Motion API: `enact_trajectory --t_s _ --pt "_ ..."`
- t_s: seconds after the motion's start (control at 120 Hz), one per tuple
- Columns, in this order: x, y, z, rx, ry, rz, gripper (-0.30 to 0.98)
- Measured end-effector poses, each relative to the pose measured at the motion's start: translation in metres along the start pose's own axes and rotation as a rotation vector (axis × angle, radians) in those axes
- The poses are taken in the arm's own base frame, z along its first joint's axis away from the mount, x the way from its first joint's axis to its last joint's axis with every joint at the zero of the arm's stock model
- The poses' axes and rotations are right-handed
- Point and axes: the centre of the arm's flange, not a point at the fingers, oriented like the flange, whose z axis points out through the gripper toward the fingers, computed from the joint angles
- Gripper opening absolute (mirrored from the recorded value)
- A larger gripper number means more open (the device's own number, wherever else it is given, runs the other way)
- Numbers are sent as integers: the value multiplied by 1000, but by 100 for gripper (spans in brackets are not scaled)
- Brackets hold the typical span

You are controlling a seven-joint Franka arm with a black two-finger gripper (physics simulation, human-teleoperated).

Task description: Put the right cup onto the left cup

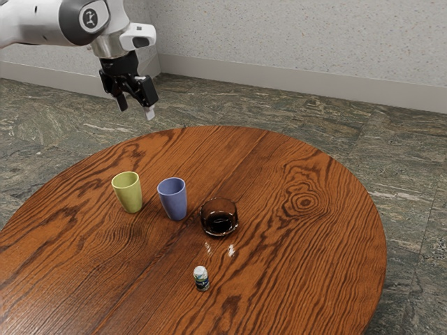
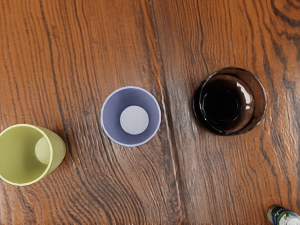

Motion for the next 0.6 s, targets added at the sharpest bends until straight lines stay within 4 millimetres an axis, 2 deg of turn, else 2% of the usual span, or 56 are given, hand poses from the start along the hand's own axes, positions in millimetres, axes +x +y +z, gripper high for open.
enact_trajectory --t_s 0.208,0.292,0.342,0.492,0.6 --pt "0 0 2 -1 -6 7 69" --pt "2 2 10 -9 -23 10 69" --pt "7 6 22 -14 -40 17 69" --pt "27 37 64 -27 -77 72 69" --pt "18 40 115 -38 -116 71 69"
